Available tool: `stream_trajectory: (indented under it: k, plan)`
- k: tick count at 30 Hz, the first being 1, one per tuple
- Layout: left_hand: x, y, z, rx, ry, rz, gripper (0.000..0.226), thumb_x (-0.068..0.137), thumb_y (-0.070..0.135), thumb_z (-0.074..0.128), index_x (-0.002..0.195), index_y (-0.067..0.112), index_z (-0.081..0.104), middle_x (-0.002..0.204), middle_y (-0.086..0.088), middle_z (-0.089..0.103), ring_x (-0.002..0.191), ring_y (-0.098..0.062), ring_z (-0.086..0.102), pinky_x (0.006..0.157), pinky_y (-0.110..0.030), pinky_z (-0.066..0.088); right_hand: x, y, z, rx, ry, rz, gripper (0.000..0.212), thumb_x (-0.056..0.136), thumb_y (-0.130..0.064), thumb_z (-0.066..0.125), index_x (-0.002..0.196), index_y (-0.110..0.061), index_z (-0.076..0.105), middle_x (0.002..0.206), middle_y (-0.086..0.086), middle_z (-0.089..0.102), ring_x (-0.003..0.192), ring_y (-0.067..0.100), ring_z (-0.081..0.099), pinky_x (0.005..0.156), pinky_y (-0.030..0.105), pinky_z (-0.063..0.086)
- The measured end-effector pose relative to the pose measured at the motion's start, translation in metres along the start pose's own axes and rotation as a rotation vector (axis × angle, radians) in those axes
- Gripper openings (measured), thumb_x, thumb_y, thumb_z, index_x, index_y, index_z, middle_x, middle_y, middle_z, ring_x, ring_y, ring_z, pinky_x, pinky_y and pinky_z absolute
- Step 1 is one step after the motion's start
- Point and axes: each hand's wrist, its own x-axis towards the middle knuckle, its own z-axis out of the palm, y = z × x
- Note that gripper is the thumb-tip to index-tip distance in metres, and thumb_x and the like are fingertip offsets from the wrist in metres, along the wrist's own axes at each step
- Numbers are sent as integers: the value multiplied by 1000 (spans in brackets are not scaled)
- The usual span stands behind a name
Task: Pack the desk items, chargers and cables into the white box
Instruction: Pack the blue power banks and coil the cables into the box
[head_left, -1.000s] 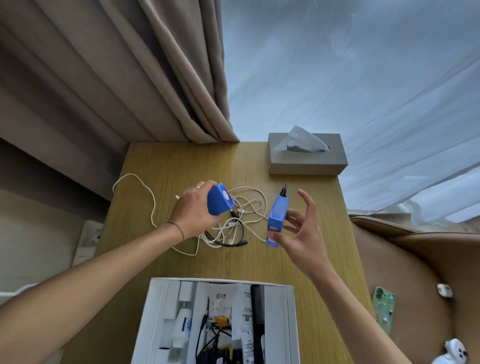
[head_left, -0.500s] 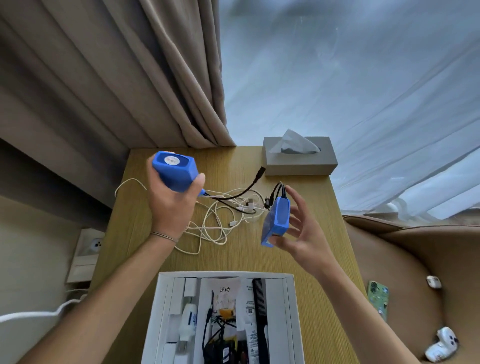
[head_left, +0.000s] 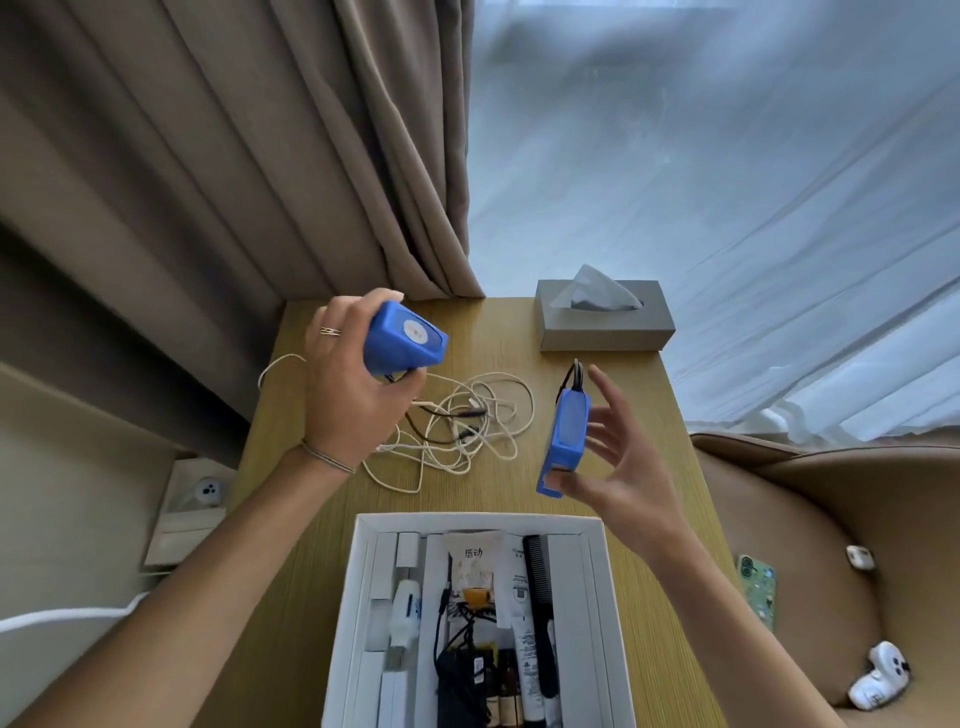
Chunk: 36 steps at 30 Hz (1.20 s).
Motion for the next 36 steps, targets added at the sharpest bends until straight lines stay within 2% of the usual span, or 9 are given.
stream_trajectory:
  k: [2,7,11,16,18,22,29,34,36]
  plan:
    - [-3,4,0,-179,39,-167,63,70,23,84,124,24,53,115,5,55,103,-12,54,88,-16,44,-2,-5,7,36,-9,13,91,65,-14,93,142,-36,51,118,-14,70,115,5,64,106,29,47]
    - [-12,2,-4,-415,116,-544,61,66,33,89,117,22,56,95,10,61,77,-1,60,63,-14,50,-7,-16,19,227,-38,102,70,62,-34,84,128,-26,64,114,1,74,109,20,70,101,49,53]
    - [-29,-12,-10,-501,81,-819,53,68,37,86,111,21,59,89,11,62,68,6,62,58,-13,50,-17,-24,21,154,-87,24,62,64,-33,84,122,-42,64,109,-2,72,102,18,70,91,33,55]
    - [-64,-30,-13,-531,112,-1022,46,74,38,85,109,28,58,93,12,62,72,2,64,51,-7,46,-47,-33,22,-65,-131,-62,120,62,-28,91,155,-48,18,114,-7,60,103,16,65,92,17,49]
    - [-77,-35,-14,-539,118,-1076,48,74,37,85,113,24,59,93,11,63,75,-3,63,49,-7,45,-60,-38,23,-196,-203,-98,125,62,-29,90,157,-50,12,117,-13,56,106,15,61,94,20,48]
    - [-98,-39,-13,-543,92,-1148,58,72,41,85,119,19,59,101,6,66,82,-6,64,54,-11,48,-80,-47,30,-437,-333,-103,104,63,-33,82,151,-51,28,117,-13,47,106,15,53,93,39,51]
    - [-120,-34,-6,-563,63,-1141,49,70,39,86,108,29,57,98,10,64,79,-1,65,59,-12,51,-106,-36,51,-809,-577,-146,105,63,-41,79,149,-52,19,126,-21,38,100,9,46,81,23,47]
    - [-127,-30,-4,-581,60,-1132,44,70,34,86,101,33,54,94,12,64,70,8,63,59,-10,49,-110,6,77,-966,-790,-73,102,67,-41,78,152,-40,22,140,-7,55,120,19,50,100,37,46]
    - [-128,-29,-5,-582,55,-1123,46,71,34,86,104,31,54,94,12,63,73,5,64,60,-11,49,-109,27,84,-1040,-866,-67,102,69,-39,80,153,-34,24,137,-1,60,116,23,56,94,37,51]
